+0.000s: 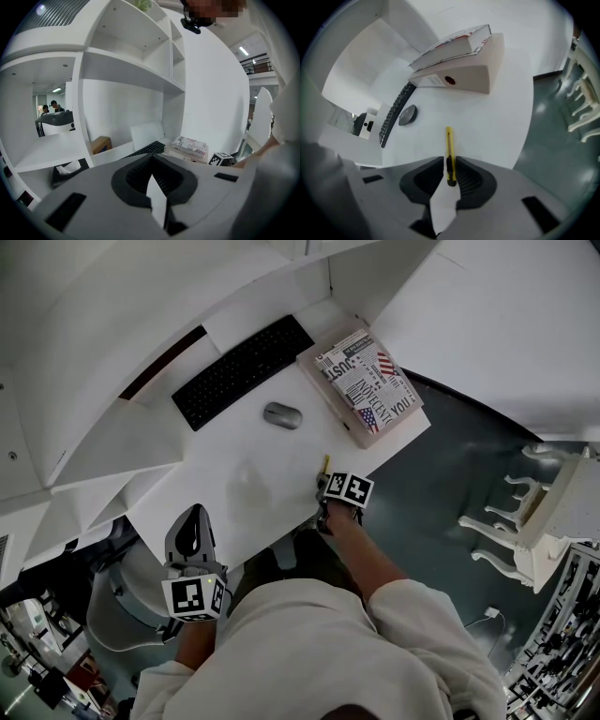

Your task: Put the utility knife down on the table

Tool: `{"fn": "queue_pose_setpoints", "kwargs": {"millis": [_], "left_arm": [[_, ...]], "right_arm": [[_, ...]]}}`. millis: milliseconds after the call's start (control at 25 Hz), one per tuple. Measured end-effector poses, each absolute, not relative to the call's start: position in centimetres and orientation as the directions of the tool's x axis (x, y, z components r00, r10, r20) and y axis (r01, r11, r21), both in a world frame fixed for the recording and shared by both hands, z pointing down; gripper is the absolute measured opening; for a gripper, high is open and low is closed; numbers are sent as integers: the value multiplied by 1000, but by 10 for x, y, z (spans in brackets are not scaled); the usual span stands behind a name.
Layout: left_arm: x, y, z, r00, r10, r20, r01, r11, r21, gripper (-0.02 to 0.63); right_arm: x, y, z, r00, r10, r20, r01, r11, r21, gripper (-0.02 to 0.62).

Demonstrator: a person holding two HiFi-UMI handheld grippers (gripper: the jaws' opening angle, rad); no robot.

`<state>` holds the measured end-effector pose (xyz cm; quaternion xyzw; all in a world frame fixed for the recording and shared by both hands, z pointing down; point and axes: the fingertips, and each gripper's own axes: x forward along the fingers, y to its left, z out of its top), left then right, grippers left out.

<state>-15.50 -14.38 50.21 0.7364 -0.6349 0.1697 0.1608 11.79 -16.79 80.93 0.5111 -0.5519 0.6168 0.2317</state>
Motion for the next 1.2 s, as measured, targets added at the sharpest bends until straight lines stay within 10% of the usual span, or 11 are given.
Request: {"fn": "queue_pose_setpoints", "kwargs": {"millis": [1200], "left_arm": [[-148, -142, 487, 197, -895, 400, -979, -199, 36, 2]], "right_arm": [[141, -167, 769, -300, -390, 870, -897, -196, -397, 98]]}}
